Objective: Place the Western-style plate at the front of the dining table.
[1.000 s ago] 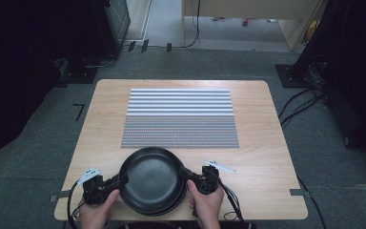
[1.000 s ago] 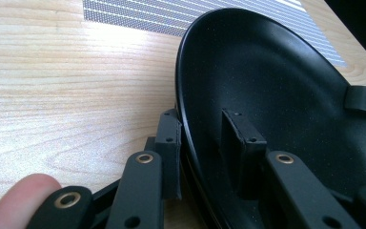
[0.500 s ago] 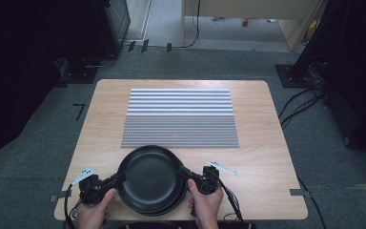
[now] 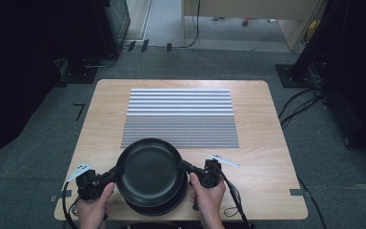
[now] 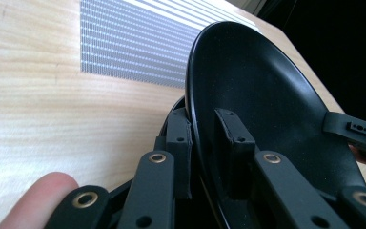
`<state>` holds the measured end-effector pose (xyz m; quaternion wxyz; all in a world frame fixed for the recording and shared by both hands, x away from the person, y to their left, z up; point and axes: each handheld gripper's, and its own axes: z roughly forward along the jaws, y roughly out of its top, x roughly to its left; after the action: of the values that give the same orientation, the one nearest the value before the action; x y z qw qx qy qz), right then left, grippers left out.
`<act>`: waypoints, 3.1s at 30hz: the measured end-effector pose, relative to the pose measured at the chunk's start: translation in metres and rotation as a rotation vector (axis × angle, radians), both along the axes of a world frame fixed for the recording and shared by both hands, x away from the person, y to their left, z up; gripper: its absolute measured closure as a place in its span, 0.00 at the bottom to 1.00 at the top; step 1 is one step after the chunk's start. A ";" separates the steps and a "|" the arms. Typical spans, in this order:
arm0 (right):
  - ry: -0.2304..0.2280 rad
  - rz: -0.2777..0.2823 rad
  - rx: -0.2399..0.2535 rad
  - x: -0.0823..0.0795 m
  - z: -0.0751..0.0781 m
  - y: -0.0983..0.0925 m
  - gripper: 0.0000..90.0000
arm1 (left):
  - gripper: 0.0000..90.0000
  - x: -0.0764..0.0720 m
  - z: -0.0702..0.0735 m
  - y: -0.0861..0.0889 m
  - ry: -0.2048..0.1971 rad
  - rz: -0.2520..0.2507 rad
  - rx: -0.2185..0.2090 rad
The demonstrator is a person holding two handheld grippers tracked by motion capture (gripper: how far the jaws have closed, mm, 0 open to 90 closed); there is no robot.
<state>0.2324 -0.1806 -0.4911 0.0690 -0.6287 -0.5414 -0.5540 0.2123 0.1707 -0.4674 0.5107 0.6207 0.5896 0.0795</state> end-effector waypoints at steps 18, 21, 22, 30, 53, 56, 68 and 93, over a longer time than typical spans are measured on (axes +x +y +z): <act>-0.020 -0.042 -0.007 0.046 0.033 -0.027 0.96 | 0.88 0.062 0.036 -0.028 -0.007 -0.032 -0.017; -0.015 -0.054 -0.014 0.057 0.037 -0.036 0.96 | 0.89 0.074 0.039 -0.034 0.012 -0.041 -0.038; -0.015 -0.054 -0.014 0.057 0.037 -0.036 0.96 | 0.89 0.076 0.040 -0.036 0.012 -0.044 -0.034; -0.017 -0.071 -0.015 0.082 0.047 -0.054 0.96 | 0.89 0.106 0.051 -0.056 0.011 -0.053 -0.031; 0.053 -0.101 -0.063 0.165 0.047 -0.080 0.96 | 0.87 0.201 0.042 -0.084 0.109 -0.079 0.006; 0.052 -0.102 -0.076 0.174 0.046 -0.081 0.96 | 0.86 0.210 0.039 -0.088 0.117 -0.075 0.022; 0.109 -0.130 -0.119 0.203 0.021 -0.086 0.96 | 0.86 0.247 0.012 -0.100 0.193 -0.069 0.051; 0.185 -0.160 -0.170 0.229 -0.008 -0.081 0.95 | 0.83 0.281 -0.021 -0.110 0.290 -0.047 0.101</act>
<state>0.4614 -0.2615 -0.4987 0.0209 -0.7216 -0.5259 -0.4498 0.4932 0.0610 -0.4885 0.3902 0.6641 0.6377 0.0067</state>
